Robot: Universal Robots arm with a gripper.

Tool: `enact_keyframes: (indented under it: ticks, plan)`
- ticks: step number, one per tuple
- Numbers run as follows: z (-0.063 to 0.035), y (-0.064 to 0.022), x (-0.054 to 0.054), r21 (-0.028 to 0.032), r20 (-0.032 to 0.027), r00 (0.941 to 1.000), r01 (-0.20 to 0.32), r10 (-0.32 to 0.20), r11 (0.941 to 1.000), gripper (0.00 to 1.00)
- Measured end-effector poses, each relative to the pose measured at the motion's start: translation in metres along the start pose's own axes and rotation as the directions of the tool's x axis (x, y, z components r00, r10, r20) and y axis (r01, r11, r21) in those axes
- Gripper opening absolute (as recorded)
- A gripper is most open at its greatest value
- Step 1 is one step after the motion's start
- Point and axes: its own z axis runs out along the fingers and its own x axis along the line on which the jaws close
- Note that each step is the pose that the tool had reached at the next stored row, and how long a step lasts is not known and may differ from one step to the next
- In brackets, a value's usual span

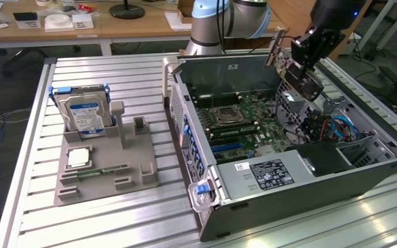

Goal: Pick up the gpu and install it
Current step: 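Insert the gpu into the slot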

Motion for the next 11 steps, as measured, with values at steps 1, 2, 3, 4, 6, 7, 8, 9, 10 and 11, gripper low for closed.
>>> enact_keyframes:
  ticks: [1, 2, 3, 4, 6, 7, 8, 9, 10, 11]
  plan:
    - [0.0, 0.0, 0.0, -0.0005, -0.0008, 0.9998, 0.018, -0.018, 0.9998, 0.27]
    - [0.0001, 0.0, 0.0, -0.0012, -0.0017, 0.9993, 0.037, -0.037, 0.9993, 0.27]
    - [0.0002, 0.0, 0.0, -0.0019, -0.0025, 0.9985, 0.055, -0.055, 0.9985, 0.27]
    - [0.0001, 0.0, 0.0, -0.0023, -0.0033, 0.9974, 0.073, -0.073, 0.9974, 0.27]
    - [0.0002, 0.0, 0.0, -0.0036, -0.0047, 0.9942, 0.107, -0.107, 0.9942, 0.27]
    - [0.0003, 0.0, 0.0, -0.0042, -0.0053, 0.9924, 0.123, -0.123, 0.9924, 0.27]
    - [0.0003, 0.0, 0.0, -0.0048, -0.006, 0.9902, 0.139, -0.139, 0.9902, 0.27]
    - [0.0003, 0.0, 0.0, -0.0055, -0.0067, 0.9875, 0.157, -0.157, 0.9875, 0.27]
    - [0.0004, 0.0, 0.0, -0.0061, -0.0074, 0.9848, 0.173, -0.173, 0.9848, 0.27]
    - [0.0004, 0.0, 0.0, -0.0068, -0.008, 0.982, 0.189, -0.189, 0.982, 0.27]
